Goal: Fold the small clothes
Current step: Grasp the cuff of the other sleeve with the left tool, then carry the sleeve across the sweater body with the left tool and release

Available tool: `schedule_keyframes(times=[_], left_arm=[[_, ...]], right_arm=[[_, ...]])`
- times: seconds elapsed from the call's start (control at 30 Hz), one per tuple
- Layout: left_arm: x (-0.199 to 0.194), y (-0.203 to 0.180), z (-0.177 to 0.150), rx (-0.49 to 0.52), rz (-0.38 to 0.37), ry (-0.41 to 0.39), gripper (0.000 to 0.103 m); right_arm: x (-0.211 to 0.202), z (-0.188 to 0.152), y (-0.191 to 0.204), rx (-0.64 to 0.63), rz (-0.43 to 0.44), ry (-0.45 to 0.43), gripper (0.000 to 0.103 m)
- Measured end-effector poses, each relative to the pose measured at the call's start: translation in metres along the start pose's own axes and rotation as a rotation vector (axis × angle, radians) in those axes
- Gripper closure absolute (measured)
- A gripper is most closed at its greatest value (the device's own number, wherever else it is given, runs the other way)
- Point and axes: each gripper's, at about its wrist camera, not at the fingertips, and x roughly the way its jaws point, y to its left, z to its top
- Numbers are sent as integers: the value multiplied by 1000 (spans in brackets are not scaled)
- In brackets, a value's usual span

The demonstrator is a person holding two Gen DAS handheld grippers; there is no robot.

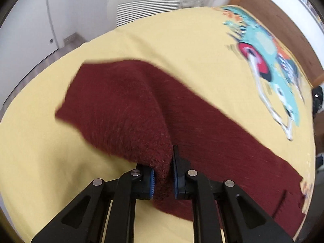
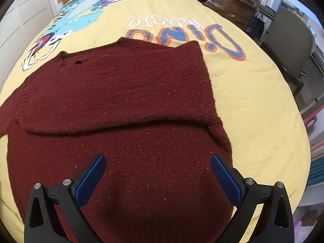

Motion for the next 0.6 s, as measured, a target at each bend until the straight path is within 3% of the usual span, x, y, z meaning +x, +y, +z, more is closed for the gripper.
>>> schedule_keyframes(times=[0.2,0.43,0.6], left_arm=[[-35,-72,-14,146,-71,-27,92],[-74,-181,-66,319,-231,-14,93],[-85,-251,-97,429,-281,3,93]], right_arm=[[-7,3,-2,3,27,-25,0],[-17,17,-10,12,51,-62,1],[-28,33,-19,23,62,-96,1]])
